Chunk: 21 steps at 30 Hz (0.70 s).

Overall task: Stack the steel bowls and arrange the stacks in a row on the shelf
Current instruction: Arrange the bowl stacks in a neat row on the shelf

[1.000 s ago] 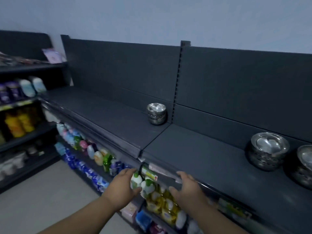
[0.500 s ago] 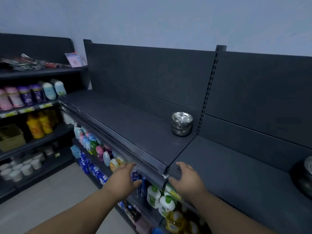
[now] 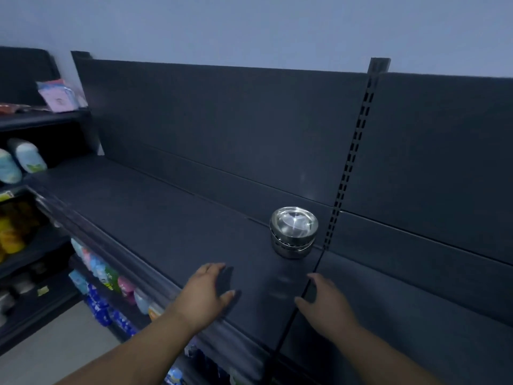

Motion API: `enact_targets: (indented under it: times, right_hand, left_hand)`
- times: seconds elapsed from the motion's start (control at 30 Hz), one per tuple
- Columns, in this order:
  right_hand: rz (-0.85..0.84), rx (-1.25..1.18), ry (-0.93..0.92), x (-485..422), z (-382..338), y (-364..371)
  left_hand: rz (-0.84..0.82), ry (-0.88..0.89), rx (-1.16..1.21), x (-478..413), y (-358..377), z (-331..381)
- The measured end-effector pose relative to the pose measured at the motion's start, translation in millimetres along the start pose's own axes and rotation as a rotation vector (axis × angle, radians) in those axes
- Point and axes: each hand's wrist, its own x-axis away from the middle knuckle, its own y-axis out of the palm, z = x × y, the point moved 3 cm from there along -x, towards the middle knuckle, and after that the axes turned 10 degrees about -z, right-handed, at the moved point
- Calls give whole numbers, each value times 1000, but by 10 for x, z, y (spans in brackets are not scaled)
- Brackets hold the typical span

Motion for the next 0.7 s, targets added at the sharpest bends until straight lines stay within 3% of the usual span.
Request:
enact_targets:
  times: [0.33,0.57,0.7]
  right_hand:
    - [226,-159,265,-595,-120,-118]
    - [254,-483,303,-814,-180,-128]
    - [248,-530,260,-882,-227,-101]
  left_hand:
    - [-283,219,41,-1285,24,-226]
    - [-539,310,479,-1904,158,-55]
    - [-631,396,575,-2090,286,151]
